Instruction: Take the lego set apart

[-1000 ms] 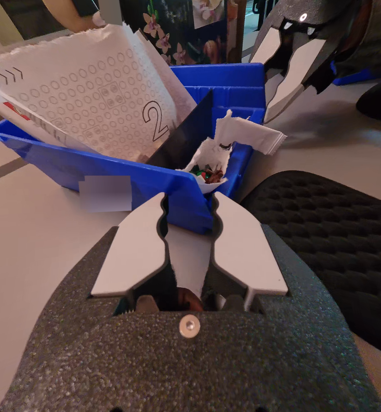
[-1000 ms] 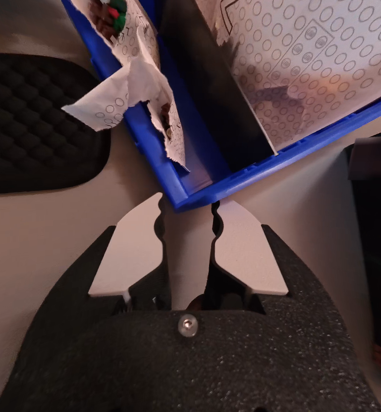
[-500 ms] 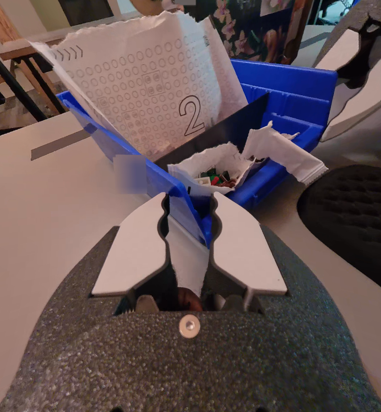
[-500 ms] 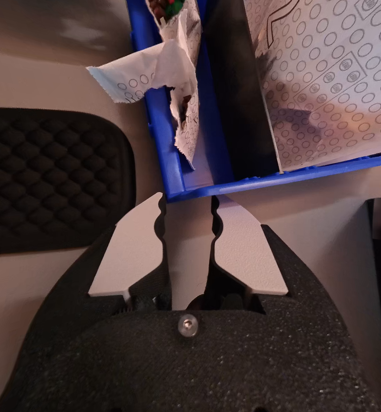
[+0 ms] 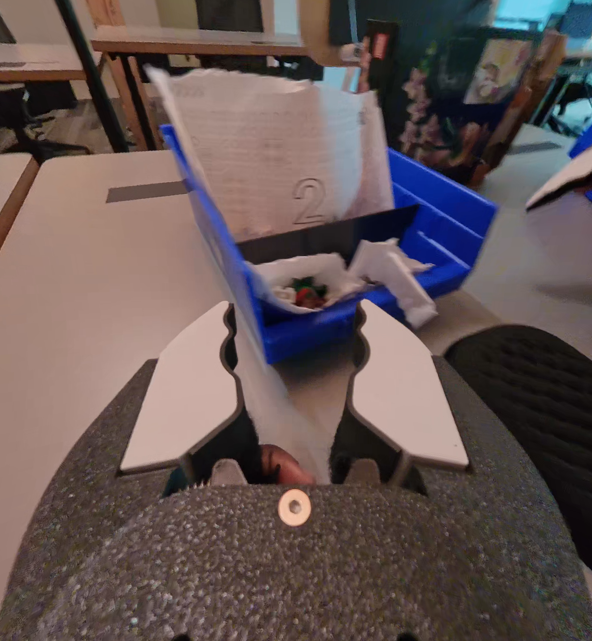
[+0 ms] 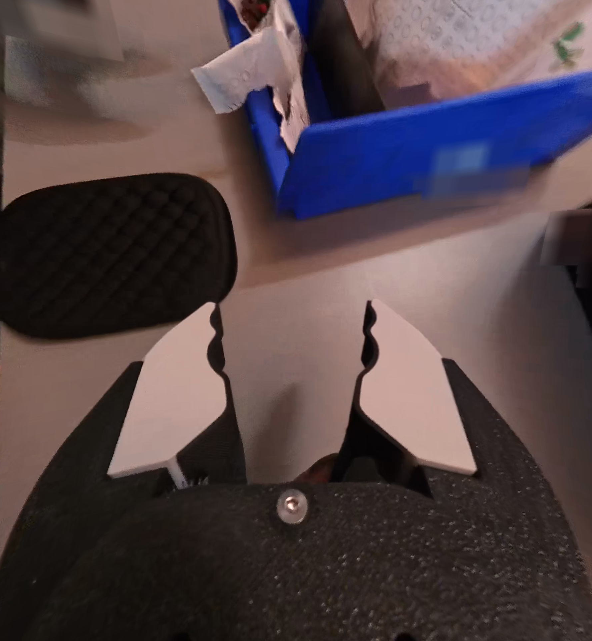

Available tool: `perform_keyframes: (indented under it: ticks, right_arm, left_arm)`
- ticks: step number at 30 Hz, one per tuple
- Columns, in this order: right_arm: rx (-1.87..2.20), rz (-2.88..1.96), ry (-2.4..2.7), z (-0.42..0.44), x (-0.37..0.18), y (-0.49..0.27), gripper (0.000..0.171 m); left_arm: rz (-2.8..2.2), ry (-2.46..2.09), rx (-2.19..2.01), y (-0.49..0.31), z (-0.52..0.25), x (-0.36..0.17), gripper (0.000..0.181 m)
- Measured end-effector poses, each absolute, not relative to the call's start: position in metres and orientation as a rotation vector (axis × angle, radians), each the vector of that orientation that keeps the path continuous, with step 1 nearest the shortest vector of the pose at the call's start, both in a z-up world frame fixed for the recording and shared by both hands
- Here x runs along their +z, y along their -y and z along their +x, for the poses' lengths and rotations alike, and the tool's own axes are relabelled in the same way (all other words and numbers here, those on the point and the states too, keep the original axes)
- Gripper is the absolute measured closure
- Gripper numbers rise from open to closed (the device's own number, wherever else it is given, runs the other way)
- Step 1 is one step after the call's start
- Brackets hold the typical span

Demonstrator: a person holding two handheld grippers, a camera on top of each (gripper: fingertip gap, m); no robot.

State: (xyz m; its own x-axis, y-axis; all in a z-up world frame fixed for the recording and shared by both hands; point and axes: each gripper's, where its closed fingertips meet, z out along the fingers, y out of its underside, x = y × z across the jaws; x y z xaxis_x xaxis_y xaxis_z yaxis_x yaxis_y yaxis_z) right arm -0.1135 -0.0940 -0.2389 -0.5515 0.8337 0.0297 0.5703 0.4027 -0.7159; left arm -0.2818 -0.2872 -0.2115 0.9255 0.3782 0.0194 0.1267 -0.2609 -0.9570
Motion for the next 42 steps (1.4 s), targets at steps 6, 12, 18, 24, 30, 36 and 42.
perform_keyframes:
  ticks: [6, 12, 18, 24, 30, 36, 42]
  right_arm:
    - [1.053, -1.236, 1.931, -0.066, -0.185, 0.058, 0.099]
    - [1.034, -0.969, 1.678, -0.099, -0.032, 0.044, 0.103]
    - [1.129, -0.796, 1.457, -0.12, 0.072, 0.019, 0.107]
    - [1.104, -0.696, 1.507, -0.141, 0.054, -0.022, 0.118]
    - [0.77, -1.113, 1.57, -0.181, -0.019, -0.104, 0.107]
    - [0.637, -1.224, 1.464, -0.19, -0.028, -0.132, 0.107]
    - [0.864, -1.073, 1.128, -0.186, 0.031, -0.145, 0.123]
  left_arm:
    - [-1.667, 0.073, 0.385, 0.245, -0.189, -0.122, 0.125]
    - [-1.199, -0.151, 0.384, 0.15, -0.126, 0.057, 0.137]
    - [-0.852, -0.118, 0.499, 0.08, -0.131, 0.158, 0.142]
    - [-0.736, -0.044, 0.499, 0.025, -0.169, 0.134, 0.152]
    - [-1.447, 0.019, 0.409, -0.073, -0.24, 0.034, 0.137]
    - [-1.483, 0.137, 0.541, -0.064, -0.28, 0.023, 0.142]
    - [-1.39, 0.185, 0.586, -0.071, -0.294, 0.032, 0.146]
